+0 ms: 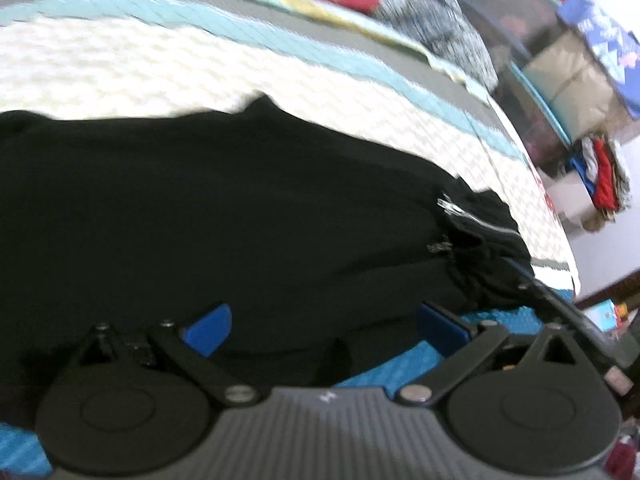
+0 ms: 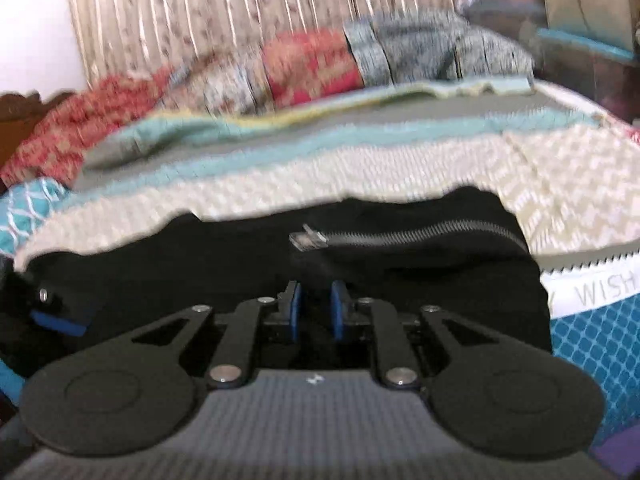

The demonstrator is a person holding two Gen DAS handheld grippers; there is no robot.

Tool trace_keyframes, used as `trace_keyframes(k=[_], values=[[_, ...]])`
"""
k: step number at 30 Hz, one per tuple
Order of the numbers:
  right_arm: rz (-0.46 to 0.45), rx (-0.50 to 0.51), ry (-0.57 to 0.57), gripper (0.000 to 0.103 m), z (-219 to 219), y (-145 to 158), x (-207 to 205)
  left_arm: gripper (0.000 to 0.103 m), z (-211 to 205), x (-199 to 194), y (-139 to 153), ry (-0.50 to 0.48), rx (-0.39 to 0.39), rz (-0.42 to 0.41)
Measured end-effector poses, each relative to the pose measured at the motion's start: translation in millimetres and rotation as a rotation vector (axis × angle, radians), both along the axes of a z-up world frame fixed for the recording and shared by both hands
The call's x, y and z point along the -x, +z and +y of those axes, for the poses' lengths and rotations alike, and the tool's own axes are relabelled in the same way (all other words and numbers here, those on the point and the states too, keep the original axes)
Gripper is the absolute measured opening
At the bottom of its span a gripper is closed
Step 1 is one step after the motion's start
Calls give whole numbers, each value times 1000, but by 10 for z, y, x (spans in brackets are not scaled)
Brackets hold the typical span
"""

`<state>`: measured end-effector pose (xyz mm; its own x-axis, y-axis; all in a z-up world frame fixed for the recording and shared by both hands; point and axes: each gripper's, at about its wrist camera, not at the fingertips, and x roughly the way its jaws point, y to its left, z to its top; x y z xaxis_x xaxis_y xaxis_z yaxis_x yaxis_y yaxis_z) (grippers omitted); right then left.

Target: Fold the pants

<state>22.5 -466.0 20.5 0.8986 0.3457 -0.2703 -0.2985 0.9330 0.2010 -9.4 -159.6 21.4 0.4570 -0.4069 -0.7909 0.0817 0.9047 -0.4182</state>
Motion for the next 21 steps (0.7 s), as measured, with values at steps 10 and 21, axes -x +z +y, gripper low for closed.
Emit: trace_keyframes(k=[10,21], values=[[109,43,312,20,1195,-9,-37,103,1566,925,124,394,52,-53],[169,148,474,20,2280,86,-17,103,2417,817,-403,624,265,31]])
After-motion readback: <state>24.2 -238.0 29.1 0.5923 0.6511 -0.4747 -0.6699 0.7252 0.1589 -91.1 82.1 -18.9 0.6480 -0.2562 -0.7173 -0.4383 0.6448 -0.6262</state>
